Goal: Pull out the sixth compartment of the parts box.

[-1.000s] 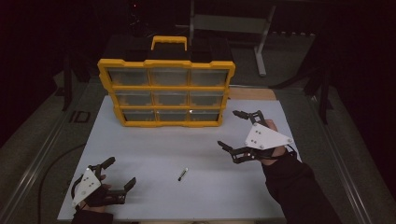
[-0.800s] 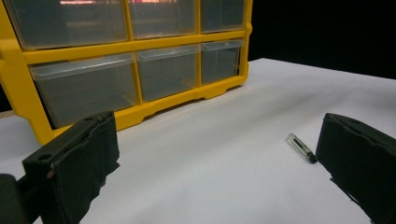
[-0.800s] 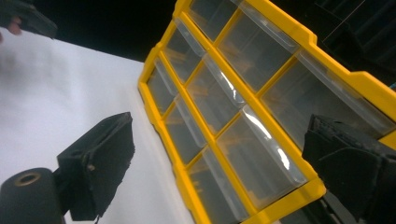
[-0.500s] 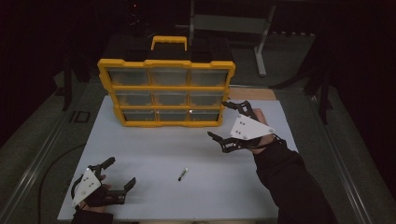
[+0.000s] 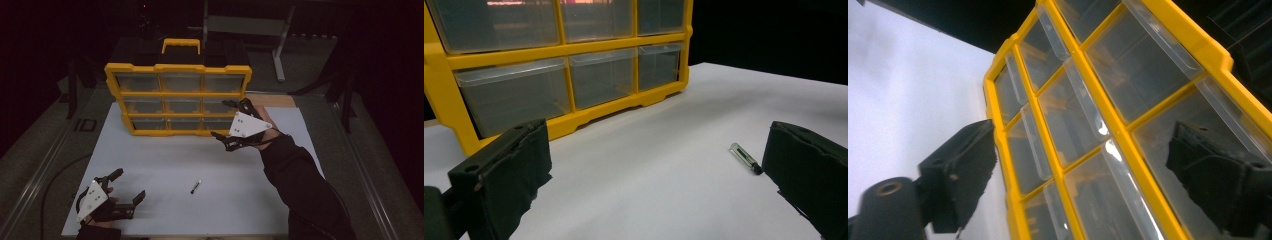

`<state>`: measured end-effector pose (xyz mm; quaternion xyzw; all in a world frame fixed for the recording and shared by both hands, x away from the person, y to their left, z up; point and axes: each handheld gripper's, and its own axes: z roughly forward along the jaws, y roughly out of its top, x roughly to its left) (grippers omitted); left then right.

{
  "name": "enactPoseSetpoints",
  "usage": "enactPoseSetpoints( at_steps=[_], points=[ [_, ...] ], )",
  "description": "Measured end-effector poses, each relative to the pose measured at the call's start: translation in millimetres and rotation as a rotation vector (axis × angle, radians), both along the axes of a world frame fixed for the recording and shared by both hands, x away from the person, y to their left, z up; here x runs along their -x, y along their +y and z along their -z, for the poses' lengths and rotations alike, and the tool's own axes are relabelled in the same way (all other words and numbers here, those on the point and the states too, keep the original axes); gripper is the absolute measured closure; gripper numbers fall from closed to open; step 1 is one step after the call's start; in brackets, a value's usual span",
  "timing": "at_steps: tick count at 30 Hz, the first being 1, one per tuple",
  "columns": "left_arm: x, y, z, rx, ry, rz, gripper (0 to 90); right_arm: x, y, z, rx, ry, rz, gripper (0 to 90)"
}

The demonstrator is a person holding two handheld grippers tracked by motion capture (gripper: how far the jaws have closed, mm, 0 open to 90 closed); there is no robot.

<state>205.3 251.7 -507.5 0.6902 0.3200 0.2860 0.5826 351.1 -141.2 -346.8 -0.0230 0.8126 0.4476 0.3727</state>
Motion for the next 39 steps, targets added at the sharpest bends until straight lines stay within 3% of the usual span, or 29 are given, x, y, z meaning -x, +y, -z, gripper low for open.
enactPoseSetpoints(
  at_steps=[14, 22, 24, 26, 27, 30, 39],
  points=[
    [0.5, 0.6, -0.1, 0.009, -0.001, -0.002, 0.0, -28.7, 20.8, 3.8, 0.108, -0.049, -0.018, 17.0],
    [0.7, 0.6, 0.0, 0.009, 0.0, -0.004, 0.0, -47.0, 30.3, 11.7, 0.174, -0.046, 0.021, 20.0],
    [0.8, 1.1, 0.0, 0.011, 0.001, -0.005, 0.0, -49.7, 33.3, 15.3, 0.197, -0.064, 0.031, 20.1],
    [0.8, 1.9, 0.1, 0.012, 0.002, -0.005, 0.0, -50.6, 35.4, 21.2, 0.202, -0.121, 0.054, 26.4],
    [0.8, 2.0, 0.1, 0.014, 0.002, -0.006, 0.0, -52.2, 36.9, 23.1, 0.216, -0.106, 0.056, 26.9],
    [0.9, 1.8, 0.2, 0.014, 0.002, -0.005, 0.0, -56.2, 39.3, 27.4, 0.237, -0.12, 0.055, 32.5],
    [1.3, 3.7, -0.2, 0.032, 0.002, -0.007, 0.0, -67.5, 41.5, 33.7, 0.258, -0.205, 0.033, 49.6]
  ],
)
